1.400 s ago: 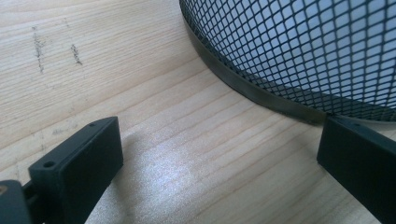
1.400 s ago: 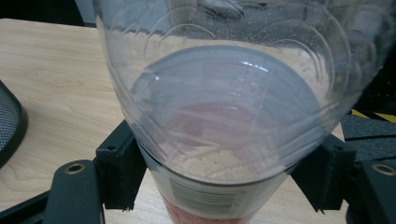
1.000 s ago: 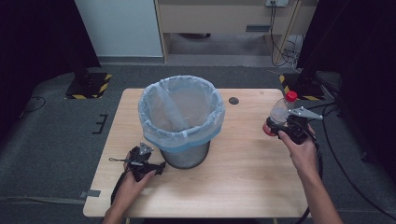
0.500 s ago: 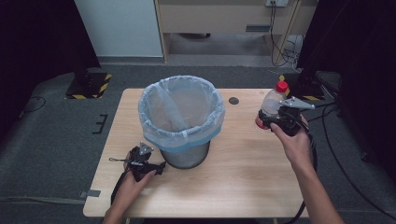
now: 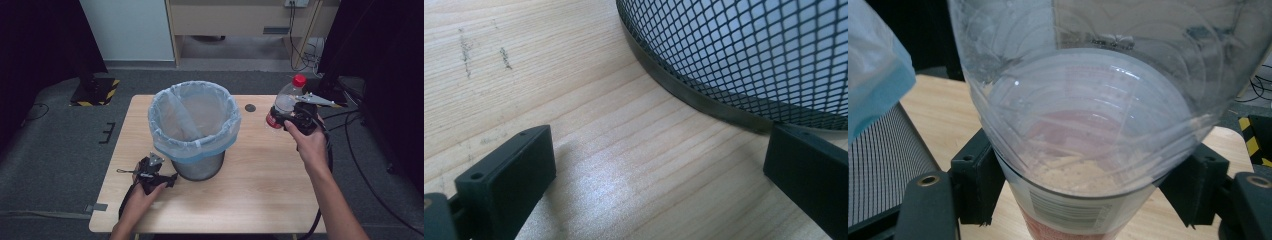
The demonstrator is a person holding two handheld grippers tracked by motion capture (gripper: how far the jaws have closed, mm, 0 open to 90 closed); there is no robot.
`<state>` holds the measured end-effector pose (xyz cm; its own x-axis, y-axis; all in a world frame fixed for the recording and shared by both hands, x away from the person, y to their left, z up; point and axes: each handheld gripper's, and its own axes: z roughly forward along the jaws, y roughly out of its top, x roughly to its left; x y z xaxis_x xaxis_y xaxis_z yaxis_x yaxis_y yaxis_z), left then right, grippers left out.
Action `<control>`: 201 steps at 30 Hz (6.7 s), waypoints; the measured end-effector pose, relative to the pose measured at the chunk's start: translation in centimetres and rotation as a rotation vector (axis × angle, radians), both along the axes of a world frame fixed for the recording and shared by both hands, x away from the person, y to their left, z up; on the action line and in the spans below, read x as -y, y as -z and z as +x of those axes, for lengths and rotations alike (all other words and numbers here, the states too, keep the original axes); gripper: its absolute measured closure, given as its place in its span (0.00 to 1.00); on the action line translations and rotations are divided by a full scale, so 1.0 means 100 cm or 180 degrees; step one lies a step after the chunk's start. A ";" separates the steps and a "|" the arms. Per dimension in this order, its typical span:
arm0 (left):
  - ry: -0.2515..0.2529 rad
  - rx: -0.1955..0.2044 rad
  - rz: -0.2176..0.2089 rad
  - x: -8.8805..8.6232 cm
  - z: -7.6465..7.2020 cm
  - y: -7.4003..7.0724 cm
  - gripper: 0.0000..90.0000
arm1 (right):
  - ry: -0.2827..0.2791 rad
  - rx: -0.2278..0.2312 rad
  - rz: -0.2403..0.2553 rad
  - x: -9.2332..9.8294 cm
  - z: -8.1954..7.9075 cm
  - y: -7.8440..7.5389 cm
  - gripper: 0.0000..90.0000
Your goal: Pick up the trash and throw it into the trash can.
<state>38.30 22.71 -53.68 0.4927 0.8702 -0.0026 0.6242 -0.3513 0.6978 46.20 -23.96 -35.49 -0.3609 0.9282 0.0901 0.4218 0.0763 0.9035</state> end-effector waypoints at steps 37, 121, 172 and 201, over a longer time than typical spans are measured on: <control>-0.0001 0.0000 -0.0001 0.000 0.000 0.000 0.00 | -0.0140 0.0245 0.0280 -0.024 0.002 -0.043 0.30; -0.0006 0.0005 -0.0006 0.000 0.000 0.000 0.00 | -0.0969 0.0651 0.0517 -0.139 -0.033 -0.104 0.30; 0.0002 -0.0002 0.0001 0.000 -0.001 0.000 0.00 | -0.0180 0.0352 0.0527 -0.032 -0.005 -0.019 0.07; 0.0003 -0.0002 0.0001 0.000 -0.001 0.000 0.00 | 0.0118 -0.0501 -0.0017 -0.024 0.003 0.101 0.08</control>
<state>38.23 22.71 -53.68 0.4934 0.8698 -0.0025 0.6243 -0.3521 0.6973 46.48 -21.60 -45.64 -0.3081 0.9413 0.1378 0.5608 0.0627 0.8256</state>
